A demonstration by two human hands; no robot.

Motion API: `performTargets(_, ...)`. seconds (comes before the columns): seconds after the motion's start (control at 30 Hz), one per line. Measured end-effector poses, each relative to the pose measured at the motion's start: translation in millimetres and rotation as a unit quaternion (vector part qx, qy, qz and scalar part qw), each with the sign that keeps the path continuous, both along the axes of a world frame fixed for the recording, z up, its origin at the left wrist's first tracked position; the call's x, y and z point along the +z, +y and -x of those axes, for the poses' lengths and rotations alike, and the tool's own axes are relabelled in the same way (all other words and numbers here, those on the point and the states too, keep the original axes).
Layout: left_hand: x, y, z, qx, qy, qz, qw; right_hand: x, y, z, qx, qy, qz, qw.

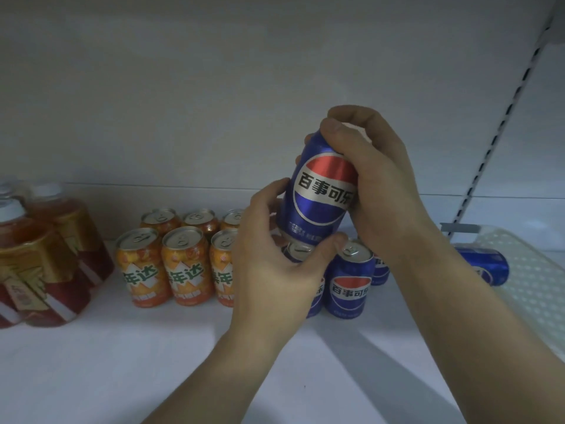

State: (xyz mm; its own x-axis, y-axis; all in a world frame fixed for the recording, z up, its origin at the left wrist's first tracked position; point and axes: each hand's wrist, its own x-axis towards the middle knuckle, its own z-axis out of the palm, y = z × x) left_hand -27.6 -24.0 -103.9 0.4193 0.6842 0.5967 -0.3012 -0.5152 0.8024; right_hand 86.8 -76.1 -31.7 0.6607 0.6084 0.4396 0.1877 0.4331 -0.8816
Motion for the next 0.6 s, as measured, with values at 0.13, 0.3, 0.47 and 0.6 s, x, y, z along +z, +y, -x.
performTargets(0.13, 1, 2, 4, -0.068, -0.024, 0.030, 0.997, 4, -4, 0, 0.025, -0.010, -0.010, 1.000)
performTargets(0.3, 1, 8, 3, -0.188, -0.042, 0.112, 0.975, 9, -7, 0, 0.007, -0.018, -0.028, 0.999)
performTargets(0.47, 2, 4, 1, -0.251, -0.038, 0.141, 0.957, 12, -11, 0, 0.018, -0.019, -0.042, 0.999)
performTargets(0.6, 4, 4, -2, -0.207, -0.051, 0.131, 0.968, 10, -9, 0, 0.045, -0.001, -0.051, 0.998)
